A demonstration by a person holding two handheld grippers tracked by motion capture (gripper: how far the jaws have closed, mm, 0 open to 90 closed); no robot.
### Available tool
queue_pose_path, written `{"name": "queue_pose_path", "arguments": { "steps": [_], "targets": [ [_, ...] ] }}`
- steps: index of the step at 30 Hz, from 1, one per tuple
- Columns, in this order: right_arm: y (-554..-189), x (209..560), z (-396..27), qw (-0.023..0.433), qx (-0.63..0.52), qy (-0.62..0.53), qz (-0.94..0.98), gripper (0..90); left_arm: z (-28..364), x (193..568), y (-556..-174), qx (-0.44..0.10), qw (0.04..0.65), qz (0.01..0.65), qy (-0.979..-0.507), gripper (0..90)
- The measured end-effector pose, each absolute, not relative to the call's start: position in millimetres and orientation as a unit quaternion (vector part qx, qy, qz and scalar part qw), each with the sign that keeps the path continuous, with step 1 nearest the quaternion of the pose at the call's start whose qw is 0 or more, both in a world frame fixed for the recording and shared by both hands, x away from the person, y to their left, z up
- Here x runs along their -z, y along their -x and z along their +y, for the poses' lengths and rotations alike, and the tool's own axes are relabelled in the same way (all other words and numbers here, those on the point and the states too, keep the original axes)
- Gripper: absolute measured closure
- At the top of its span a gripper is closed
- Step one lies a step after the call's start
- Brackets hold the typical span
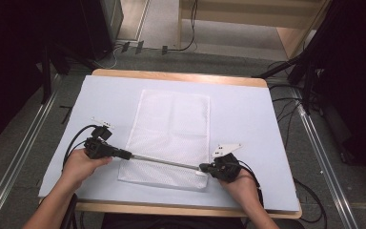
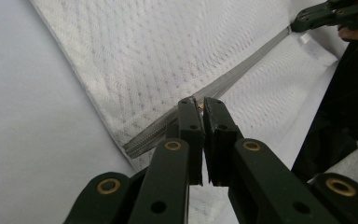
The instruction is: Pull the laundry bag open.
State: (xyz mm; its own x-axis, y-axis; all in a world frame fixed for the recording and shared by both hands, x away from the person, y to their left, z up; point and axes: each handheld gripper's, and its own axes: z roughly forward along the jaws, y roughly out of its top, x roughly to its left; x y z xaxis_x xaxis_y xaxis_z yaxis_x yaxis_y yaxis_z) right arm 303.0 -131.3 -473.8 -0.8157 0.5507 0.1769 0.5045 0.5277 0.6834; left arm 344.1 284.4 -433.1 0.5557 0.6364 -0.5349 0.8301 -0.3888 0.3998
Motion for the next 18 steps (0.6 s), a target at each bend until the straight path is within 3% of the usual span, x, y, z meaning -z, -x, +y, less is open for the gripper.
{"name": "queue_pose_path", "arguments": {
  "steps": [5, 9, 18],
  "targets": [
    [-303, 474, -132, 0.028, -0.381, -0.304, 0.873, 90.0, 302, 431, -344, 0.111, 0.318, 0.475, -0.813, 88.4],
    [-304, 474, -132, 0.027, -0.382, -0.302, 0.873, 90.0, 319, 437, -340, 0.127, 0.322, 0.487, -0.802, 88.3],
    [-308, 473, -132, 0.006, -0.379, -0.314, 0.871, 90.0, 319, 436, -339, 0.123, 0.341, 0.475, -0.802, 87.3]
  ]
}}
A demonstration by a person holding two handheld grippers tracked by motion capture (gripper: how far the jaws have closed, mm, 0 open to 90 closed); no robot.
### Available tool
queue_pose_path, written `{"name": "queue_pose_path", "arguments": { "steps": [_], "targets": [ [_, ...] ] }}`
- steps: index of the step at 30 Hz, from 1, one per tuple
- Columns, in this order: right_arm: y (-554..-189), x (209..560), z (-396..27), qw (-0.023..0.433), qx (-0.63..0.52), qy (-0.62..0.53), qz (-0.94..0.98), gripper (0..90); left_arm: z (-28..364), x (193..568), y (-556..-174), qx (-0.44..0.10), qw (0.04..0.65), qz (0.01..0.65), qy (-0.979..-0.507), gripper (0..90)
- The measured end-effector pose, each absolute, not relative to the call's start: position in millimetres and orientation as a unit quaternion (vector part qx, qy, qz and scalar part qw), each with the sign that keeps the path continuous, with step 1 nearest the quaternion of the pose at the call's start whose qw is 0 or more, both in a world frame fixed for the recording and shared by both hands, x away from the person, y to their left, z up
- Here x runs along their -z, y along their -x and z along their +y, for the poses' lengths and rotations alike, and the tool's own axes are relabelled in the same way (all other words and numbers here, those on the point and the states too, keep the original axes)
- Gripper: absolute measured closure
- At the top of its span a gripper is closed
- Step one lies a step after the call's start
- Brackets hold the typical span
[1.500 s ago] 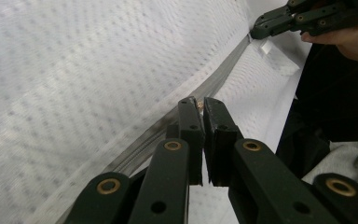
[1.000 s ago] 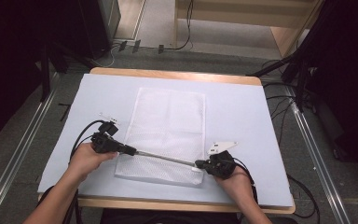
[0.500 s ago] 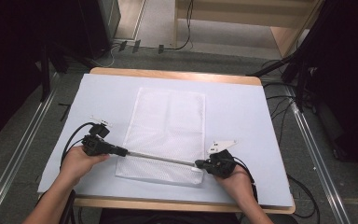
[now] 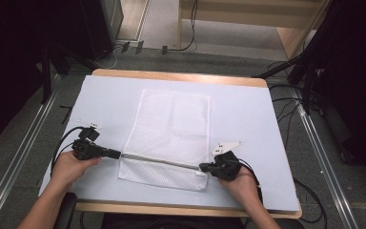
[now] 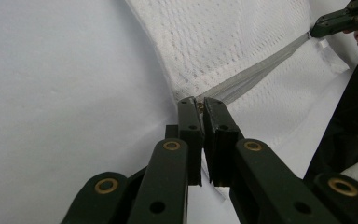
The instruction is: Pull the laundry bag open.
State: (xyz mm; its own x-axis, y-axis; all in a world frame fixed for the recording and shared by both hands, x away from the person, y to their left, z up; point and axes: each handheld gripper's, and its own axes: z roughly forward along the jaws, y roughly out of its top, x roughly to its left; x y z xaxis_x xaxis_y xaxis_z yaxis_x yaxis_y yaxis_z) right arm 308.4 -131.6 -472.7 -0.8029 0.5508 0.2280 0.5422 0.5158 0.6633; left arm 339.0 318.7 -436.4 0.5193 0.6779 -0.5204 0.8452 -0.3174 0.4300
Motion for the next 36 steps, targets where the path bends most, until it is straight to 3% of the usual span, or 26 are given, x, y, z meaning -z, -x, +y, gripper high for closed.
{"name": "queue_pose_path", "arguments": {
  "steps": [3, 9, 20, 29, 31, 36],
  "targets": [
    [-310, 469, -130, -0.002, -0.381, -0.311, 0.871, 80.0, 316, 438, -339, 0.122, 0.336, 0.472, -0.806, 87.1],
    [-318, 462, -139, 0.029, -0.407, -0.335, 0.849, 75.6, 315, 442, -339, 0.129, 0.328, 0.469, -0.81, 86.9],
    [-341, 461, -146, 0.065, -0.412, -0.364, 0.832, 75.6, 311, 443, -336, 0.124, 0.335, 0.462, -0.811, 86.2],
    [-350, 458, -148, 0.068, -0.422, -0.377, 0.822, 74.9, 309, 445, -325, 0.133, 0.332, 0.456, -0.815, 85.1],
    [-351, 457, -148, 0.068, -0.426, -0.376, 0.82, 74.8, 309, 446, -323, 0.139, 0.334, 0.456, -0.813, 81.3],
    [-353, 455, -149, 0.069, -0.429, -0.375, 0.819, 71.5, 317, 440, -322, 0.092, 0.374, 0.452, -0.804, 57.1]
  ]
}}
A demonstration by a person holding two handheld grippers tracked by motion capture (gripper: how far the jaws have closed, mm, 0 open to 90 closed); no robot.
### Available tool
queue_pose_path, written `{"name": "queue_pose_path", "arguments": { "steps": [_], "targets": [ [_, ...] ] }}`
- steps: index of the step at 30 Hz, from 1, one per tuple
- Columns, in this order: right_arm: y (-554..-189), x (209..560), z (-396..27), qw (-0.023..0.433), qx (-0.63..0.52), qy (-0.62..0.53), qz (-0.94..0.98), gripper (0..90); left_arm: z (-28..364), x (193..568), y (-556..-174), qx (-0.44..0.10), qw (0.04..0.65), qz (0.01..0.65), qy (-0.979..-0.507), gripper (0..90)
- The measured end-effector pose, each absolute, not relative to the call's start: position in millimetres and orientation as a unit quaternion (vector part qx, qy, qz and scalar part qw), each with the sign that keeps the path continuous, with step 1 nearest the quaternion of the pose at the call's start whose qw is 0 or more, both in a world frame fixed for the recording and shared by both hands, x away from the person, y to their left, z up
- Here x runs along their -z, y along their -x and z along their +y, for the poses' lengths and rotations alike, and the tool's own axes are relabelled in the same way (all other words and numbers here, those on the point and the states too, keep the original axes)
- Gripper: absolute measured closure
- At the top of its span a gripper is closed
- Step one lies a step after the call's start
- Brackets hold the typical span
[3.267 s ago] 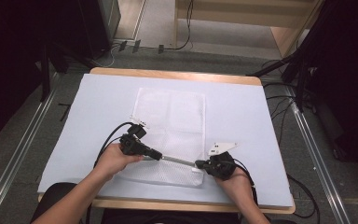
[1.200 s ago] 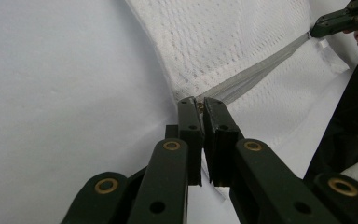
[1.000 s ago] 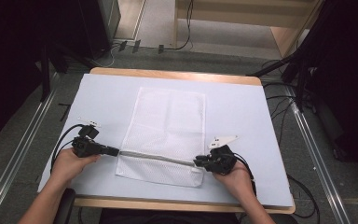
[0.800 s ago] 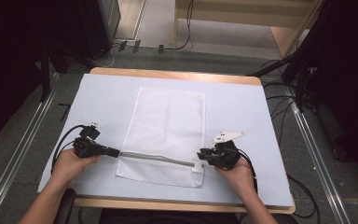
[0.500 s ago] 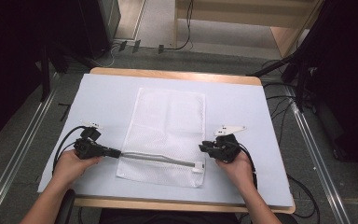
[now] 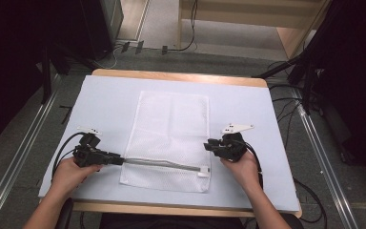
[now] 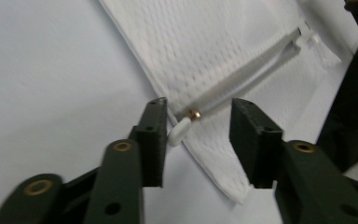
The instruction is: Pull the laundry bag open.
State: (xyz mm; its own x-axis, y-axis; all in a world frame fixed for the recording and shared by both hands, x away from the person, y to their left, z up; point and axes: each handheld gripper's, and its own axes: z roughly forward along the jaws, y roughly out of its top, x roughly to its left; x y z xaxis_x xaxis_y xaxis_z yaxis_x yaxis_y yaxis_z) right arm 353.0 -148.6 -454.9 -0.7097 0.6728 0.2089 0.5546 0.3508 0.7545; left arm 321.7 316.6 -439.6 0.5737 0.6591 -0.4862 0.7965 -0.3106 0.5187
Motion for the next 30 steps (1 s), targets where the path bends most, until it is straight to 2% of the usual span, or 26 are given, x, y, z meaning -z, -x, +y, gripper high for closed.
{"name": "queue_pose_path", "arguments": {
  "steps": [4, 8, 18, 30],
  "targets": [
    [-353, 454, -150, 0.071, -0.434, -0.376, 0.815, 62.0, 322, 436, -321, 0.052, 0.388, 0.456, -0.799, 49.7],
    [-354, 452, -154, 0.063, -0.441, -0.378, 0.811, 54.5, 324, 433, -324, 0.009, 0.373, 0.461, -0.805, 47.3],
    [-357, 452, -173, 0.074, -0.455, -0.395, 0.794, 39.1, 338, 429, -337, -0.058, 0.371, 0.476, -0.795, 41.3],
    [-360, 455, -194, 0.102, -0.451, -0.431, 0.775, 33.8, 347, 429, -338, -0.066, 0.367, 0.486, -0.791, 39.0]
  ]
}}
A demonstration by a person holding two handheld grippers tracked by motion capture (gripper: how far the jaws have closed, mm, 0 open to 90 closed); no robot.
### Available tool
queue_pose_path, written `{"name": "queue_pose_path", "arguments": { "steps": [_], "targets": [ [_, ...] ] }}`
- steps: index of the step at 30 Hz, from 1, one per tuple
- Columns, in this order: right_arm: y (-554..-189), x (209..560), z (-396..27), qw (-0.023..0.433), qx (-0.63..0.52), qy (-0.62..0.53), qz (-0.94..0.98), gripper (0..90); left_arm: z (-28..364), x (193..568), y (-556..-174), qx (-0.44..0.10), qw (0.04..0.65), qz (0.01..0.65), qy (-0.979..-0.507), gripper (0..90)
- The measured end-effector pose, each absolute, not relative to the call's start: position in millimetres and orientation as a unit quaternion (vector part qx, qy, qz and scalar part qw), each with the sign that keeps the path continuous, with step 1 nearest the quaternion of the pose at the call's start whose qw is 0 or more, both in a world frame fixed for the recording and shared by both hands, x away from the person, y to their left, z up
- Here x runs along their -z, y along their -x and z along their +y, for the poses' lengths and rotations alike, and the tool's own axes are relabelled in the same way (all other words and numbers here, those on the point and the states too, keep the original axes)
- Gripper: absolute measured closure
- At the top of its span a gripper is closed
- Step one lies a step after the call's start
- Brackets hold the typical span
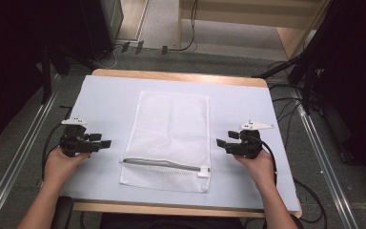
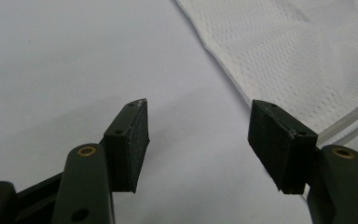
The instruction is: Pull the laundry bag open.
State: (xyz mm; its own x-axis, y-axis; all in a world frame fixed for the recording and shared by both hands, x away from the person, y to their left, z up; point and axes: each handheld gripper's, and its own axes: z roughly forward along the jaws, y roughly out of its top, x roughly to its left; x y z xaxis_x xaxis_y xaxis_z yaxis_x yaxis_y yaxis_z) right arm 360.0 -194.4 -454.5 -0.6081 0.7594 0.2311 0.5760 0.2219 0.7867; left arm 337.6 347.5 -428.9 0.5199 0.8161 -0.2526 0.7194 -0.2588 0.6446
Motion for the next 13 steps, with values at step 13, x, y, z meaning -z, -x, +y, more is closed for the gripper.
{"name": "queue_pose_path", "arguments": {
  "steps": [13],
  "targets": [
    [-360.8, 457.0, -192.3, 0.102, -0.443, -0.432, 0.779, 33.2, 345.4, 431.7, -338.2, -0.062, 0.36, 0.49, -0.792, 37.3]
  ]
}}
